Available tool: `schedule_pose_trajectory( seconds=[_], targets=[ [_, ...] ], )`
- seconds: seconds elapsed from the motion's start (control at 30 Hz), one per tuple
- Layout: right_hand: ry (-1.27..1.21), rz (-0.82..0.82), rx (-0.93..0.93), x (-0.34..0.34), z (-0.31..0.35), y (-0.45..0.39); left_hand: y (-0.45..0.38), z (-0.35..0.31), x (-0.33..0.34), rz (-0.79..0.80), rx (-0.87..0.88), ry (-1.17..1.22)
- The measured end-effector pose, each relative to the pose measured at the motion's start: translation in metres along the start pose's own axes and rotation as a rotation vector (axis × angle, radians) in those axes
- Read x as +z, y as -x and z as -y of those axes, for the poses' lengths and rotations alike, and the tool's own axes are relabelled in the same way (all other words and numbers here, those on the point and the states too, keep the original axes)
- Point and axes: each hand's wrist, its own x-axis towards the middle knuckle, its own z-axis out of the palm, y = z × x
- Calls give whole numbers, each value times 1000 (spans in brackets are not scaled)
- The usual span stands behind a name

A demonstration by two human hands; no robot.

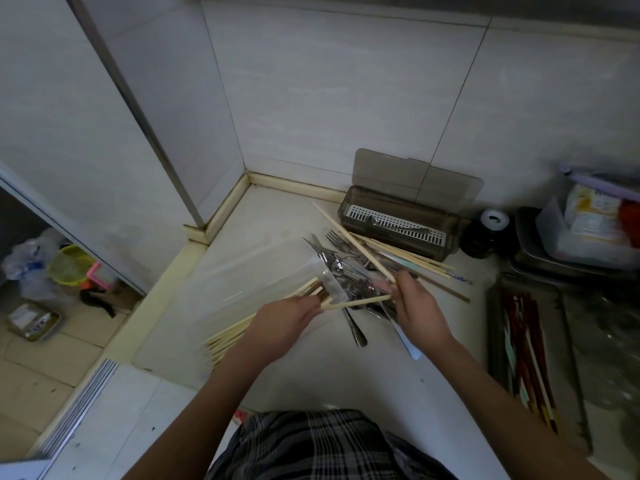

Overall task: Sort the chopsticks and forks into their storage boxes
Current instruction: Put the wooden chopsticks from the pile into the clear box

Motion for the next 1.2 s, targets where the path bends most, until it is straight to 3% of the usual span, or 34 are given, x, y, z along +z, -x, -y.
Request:
schedule_pose_trajectory(
  seconds=[0.13, 0.2, 0.33, 0.4, 0.6, 0.7, 0.77, 0.83, 1.03, 1.2],
  targets=[
    [-20, -141, 179, 0, -13, -5, 12, 27, -4, -103, -173, 94],
    [28, -166, 213, -2, -25, -4, 23, 50, -5, -79, -251, 139],
    [73, -120, 220, -3, -37, 7, 40, 79, -1, 255, -420, 99],
    [92, -98, 249, 3, -42, 10, 44, 83, 6, 303, -441, 24],
    [158, -68, 185, 11, -41, 11, 40, 66, 3, 131, -416, -37],
    [180, -114, 66, 9, -29, 10, 35, 49, -4, -164, -325, -57],
    [198, -62, -36, 8, -19, 8, 31, 34, -6, -429, -167, -91],
    [190, 18, -117, 12, -8, 5, 24, 18, -5, -583, -42, -158],
    [78, 81, -250, 25, 12, -2, 10, 5, 7, -326, 42, -240],
    [-2, -39, -23, 20, -16, -3, 29, 31, 6, -200, -91, -125]
  ],
)
